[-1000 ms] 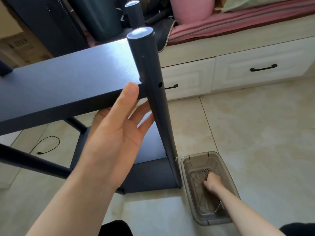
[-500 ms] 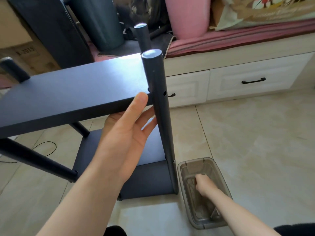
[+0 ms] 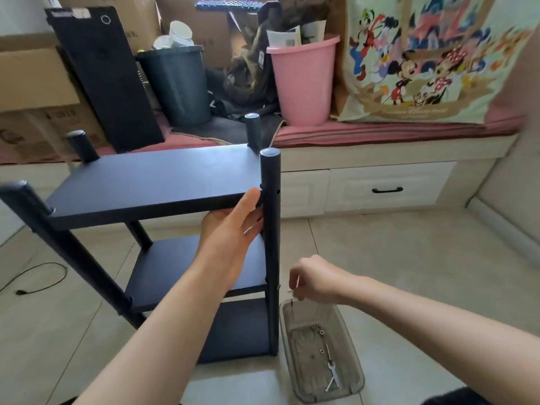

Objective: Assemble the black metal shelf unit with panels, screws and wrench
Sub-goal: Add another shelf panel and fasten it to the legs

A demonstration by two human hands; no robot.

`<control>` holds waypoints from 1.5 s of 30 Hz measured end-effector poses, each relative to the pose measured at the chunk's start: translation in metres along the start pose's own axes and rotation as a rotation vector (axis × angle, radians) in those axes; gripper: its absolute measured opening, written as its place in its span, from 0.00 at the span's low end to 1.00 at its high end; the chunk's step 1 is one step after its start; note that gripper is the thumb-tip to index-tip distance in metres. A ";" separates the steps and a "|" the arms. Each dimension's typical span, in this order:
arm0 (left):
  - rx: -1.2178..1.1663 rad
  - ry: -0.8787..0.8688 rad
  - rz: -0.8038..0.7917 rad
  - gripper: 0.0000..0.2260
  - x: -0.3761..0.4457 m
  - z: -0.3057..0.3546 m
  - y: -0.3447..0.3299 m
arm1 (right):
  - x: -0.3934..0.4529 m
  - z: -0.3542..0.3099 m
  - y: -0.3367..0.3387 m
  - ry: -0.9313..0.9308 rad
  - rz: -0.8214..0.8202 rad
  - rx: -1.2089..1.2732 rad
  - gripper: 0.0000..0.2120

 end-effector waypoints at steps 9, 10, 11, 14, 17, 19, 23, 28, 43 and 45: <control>0.035 -0.001 -0.035 0.08 -0.006 0.003 0.000 | -0.076 -0.007 0.104 0.025 0.374 0.607 0.03; 0.038 -0.003 -0.044 0.08 -0.005 0.003 0.000 | -0.084 -0.008 0.109 0.037 0.435 0.713 0.03; 0.043 -0.008 -0.043 0.09 -0.003 0.003 0.001 | -0.090 -0.011 0.115 0.056 0.486 0.789 0.04; 0.054 -0.031 -0.008 0.14 0.001 0.002 0.005 | -0.096 -0.024 0.126 0.143 0.562 0.875 0.04; 0.054 -0.042 -0.006 0.16 0.004 0.000 0.006 | -0.095 -0.031 0.134 0.174 0.613 0.893 0.04; 0.063 -0.043 -0.010 0.17 0.005 -0.001 0.006 | -0.094 -0.033 0.134 0.179 0.621 0.888 0.04; 0.063 -0.041 -0.023 0.18 0.005 -0.001 0.007 | -0.088 -0.036 0.135 0.195 0.618 0.893 0.04; 0.084 -0.050 -0.014 0.20 0.005 0.001 0.006 | -0.081 -0.040 0.134 0.212 0.625 0.901 0.04; 0.103 -0.087 -0.012 0.19 0.002 0.003 0.003 | -0.069 -0.047 0.136 0.254 0.688 0.825 0.05; 0.105 -0.091 -0.017 0.19 0.001 0.003 0.003 | -0.067 -0.047 0.135 0.252 0.699 0.816 0.04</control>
Point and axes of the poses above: each hand's wrist, its own x-axis towards the middle knuckle, its own y-axis out of the back of the hand, z = x × y, the point moved 4 cm from there along x, towards the middle knuckle, and after that the axes turned 9 degrees about -x, right-handed, at the moved point
